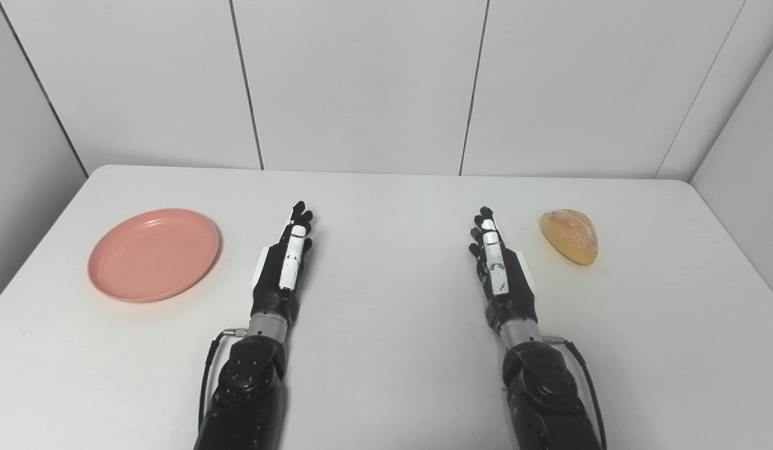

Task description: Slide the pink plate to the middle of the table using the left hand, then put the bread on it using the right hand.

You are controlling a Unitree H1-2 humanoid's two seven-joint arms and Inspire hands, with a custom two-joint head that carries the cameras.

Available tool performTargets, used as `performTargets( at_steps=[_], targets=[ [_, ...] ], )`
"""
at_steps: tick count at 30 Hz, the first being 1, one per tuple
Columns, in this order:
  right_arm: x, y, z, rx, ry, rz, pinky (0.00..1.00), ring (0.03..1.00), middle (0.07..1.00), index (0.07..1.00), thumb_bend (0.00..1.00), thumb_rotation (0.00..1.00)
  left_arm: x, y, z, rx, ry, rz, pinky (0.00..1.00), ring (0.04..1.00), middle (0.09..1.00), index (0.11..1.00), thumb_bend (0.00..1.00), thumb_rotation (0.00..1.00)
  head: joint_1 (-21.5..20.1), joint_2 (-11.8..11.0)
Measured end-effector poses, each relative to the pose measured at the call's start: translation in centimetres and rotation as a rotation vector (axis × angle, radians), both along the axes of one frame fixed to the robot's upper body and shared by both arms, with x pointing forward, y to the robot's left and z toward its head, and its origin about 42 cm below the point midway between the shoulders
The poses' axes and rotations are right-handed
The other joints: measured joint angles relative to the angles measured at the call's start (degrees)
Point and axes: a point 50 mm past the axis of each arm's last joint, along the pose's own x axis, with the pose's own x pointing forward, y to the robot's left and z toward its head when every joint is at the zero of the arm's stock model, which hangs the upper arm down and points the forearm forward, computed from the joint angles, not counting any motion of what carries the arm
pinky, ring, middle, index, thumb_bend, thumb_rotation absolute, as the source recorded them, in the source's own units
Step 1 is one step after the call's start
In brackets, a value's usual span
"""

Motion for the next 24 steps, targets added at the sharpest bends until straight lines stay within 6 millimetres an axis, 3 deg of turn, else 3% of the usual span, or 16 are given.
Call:
performTargets(
  at_steps=[2,4,8,10,14,24],
  targets=[
    [0.1,-0.5,0.0,-0.004,-0.002,0.006,1.00,1.000,1.000,1.000,0.65,1.00,0.0,-0.3,0.0,0.022,-0.003,0.016,0.95,0.949,0.929,0.915,0.47,1.00,0.45,-0.18],
    [0.1,-1.2,0.0,-0.009,-0.003,0.005,1.00,1.000,1.000,1.000,0.66,0.99,-0.1,-0.9,0.0,0.019,-0.005,0.041,0.95,0.948,0.926,0.913,0.45,1.00,5.62,-1.84],
    [0.3,-2.6,-0.1,-0.001,-0.008,-0.008,1.00,1.000,1.000,1.000,0.64,0.95,-0.2,-2.2,-0.1,0.001,-0.022,0.037,0.97,0.962,0.938,0.922,0.45,1.00,9.40,-2.81],
    [0.3,-3.1,-0.1,0.022,-0.011,-0.024,1.00,1.000,1.000,1.000,0.63,0.92,0.0,-2.9,-0.1,-0.010,-0.018,0.028,0.98,0.971,0.948,0.933,0.46,1.00,9.42,-2.82],
    [0.5,-3.6,-0.1,0.054,-0.010,-0.029,1.00,1.000,1.000,1.000,0.72,0.91,0.7,-3.7,0.0,-0.029,-0.034,0.007,1.00,0.985,0.959,0.947,0.49,1.00,10.83,-3.69],
    [1.0,-4.1,-0.1,0.027,-0.010,0.009,1.00,1.000,1.000,1.000,0.77,0.93,1.1,-3.5,0.1,-0.058,-0.054,0.020,1.00,1.000,0.978,0.966,0.46,1.00,11.62,-4.22]
  ],
)
